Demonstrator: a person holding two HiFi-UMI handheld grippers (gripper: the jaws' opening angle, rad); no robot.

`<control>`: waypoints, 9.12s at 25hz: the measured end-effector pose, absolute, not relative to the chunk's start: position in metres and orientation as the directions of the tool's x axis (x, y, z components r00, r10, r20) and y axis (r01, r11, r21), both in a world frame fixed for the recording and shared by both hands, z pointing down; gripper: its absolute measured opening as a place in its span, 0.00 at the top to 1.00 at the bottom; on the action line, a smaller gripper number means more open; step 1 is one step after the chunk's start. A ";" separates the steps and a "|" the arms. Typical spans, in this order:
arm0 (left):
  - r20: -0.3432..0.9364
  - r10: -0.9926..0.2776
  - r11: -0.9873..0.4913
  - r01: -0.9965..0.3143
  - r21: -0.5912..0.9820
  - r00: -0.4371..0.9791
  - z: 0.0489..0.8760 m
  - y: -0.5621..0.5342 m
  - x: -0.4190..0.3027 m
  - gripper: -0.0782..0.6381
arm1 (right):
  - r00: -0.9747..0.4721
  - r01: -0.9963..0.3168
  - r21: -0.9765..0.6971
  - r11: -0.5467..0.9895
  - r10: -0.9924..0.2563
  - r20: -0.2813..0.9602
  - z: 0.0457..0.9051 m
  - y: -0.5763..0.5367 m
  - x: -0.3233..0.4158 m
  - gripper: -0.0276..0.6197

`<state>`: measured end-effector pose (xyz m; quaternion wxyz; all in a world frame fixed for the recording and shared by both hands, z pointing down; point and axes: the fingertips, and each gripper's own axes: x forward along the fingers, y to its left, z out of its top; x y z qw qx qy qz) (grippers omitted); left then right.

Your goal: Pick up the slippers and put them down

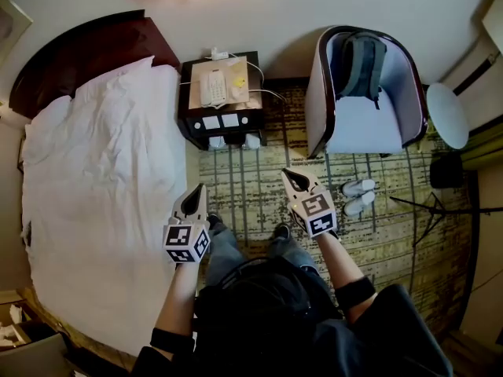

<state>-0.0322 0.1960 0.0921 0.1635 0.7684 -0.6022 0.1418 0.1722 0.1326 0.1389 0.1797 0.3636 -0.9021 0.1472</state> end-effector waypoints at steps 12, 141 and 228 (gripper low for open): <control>0.426 -0.831 -0.349 -0.931 0.104 0.359 0.108 0.135 -0.103 0.89 | -0.586 -0.784 -0.125 0.608 -0.658 0.473 0.152 0.102 0.100 0.95; 0.566 -0.575 -0.713 -0.701 0.007 0.591 0.759 0.002 -0.014 0.89 | -0.431 -0.228 -0.909 -0.347 -0.801 0.414 0.971 0.097 0.068 0.77; 0.462 -0.846 -0.284 -0.958 0.028 0.265 0.160 0.137 -0.142 0.89 | -0.654 -0.737 -0.175 0.653 -0.624 0.427 0.160 0.093 0.084 0.96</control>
